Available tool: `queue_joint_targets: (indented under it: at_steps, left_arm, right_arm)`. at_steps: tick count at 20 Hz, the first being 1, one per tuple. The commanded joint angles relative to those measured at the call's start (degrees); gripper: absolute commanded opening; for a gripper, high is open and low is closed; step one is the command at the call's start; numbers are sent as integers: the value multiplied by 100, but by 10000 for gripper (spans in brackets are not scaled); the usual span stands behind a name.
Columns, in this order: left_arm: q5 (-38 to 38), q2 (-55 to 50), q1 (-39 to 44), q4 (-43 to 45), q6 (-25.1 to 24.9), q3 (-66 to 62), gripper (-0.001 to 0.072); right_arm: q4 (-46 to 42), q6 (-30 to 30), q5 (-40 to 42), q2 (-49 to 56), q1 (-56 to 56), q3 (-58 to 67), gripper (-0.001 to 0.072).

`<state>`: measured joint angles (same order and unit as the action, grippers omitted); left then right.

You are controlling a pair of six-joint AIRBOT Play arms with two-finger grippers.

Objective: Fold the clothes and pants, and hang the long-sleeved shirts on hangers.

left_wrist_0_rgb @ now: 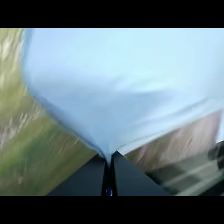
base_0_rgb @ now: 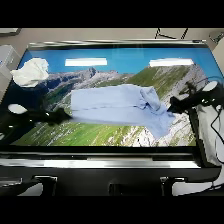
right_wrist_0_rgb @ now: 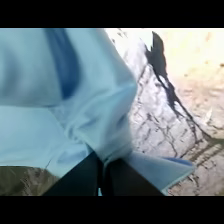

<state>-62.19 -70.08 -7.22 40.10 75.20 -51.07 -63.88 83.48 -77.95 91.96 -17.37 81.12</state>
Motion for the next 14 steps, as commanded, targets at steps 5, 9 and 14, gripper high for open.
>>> queue_joint_targets:
  at_steps: [5, 9, 14]
  left_arm:
    - [1624, 1775, -1189, 15, -240, -5110, 21]
    - [1644, 2374, -1040, 35, -234, -5831, 21]
    - [2435, 2736, -990, 39, -238, -5834, 21]
  right_arm:
    - [11, 201, 1659, -2551, 20, 3318, 41]
    - [-214, 422, 1895, -4124, 17, 3401, 41]
    - [-809, 990, 1998, -4948, 17, 3401, 41]
